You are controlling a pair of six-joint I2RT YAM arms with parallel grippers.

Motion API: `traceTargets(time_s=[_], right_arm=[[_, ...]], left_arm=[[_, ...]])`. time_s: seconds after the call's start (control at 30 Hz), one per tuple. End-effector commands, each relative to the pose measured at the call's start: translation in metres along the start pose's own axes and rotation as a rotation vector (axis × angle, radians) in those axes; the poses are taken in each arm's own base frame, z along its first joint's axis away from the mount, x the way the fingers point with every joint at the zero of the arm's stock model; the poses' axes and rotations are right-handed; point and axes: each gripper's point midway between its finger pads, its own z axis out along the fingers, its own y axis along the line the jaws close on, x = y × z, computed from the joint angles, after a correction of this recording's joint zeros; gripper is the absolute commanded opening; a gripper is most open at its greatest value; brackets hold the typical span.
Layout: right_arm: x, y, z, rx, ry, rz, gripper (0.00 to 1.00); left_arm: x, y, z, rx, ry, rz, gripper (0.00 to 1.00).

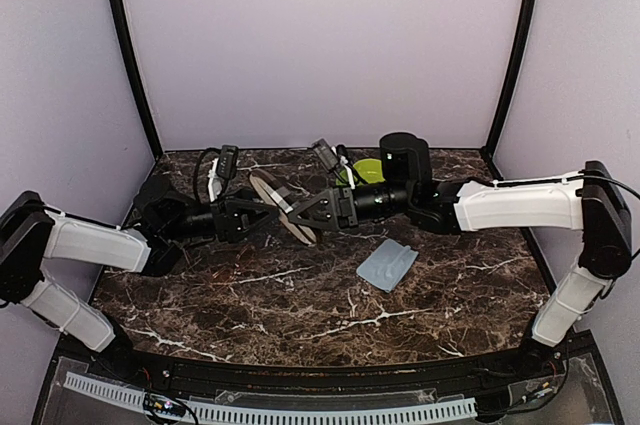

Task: Organize the sunglasses
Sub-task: Open the sunglasses case.

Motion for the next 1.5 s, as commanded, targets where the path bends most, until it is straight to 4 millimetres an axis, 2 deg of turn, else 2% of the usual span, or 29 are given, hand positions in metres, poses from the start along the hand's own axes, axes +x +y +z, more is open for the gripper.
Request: traceTargets(time_s=[0.0,0.17,0.4,0.53,0.67,0.87,1.1,1.33,1.47], right_arm=[[-0.006,0.008,0.002,-0.052,-0.029,-0.022,0.0],[-0.004,0.004,0.003,-0.045,-0.024,-0.012,0.0],[-0.002,0.004,0.002,-0.042,-0.02,-0.009,0.0],[-0.002,0.003,0.003,-0.041,-0.018,-0.006,0.0],[-0.002,0.003,0.003,-0.04,-0.019,-0.006,0.0],[-0.002,0.0,0.004,-0.03,-0.021,0.001,0.01],[-0.003,-0.005,0.001,0.017,-0.024,-0.004,0.25],[-0.007,-0.011,-0.001,0.08,-0.023,-0.023,0.49],[-0.007,-0.014,0.0,0.094,-0.014,-0.027,0.62]], left_arm=[[-0.002,-0.01,-0.001,0.046,-0.004,0.021,0.77],[-0.003,-0.01,0.001,0.05,-0.004,0.018,0.69],[-0.005,-0.008,0.002,0.044,-0.011,0.019,0.75],[-0.005,-0.008,0.002,0.045,-0.006,0.016,0.75],[-0.003,-0.007,0.002,0.044,-0.004,0.013,0.68],[-0.002,-0.008,0.001,0.048,-0.001,0.01,0.46],[0.0,-0.007,0.001,0.047,0.007,0.007,0.3],[0.003,-0.003,0.002,0.03,0.024,0.006,0.01],[0.004,-0.002,0.002,0.024,0.031,0.003,0.0]])
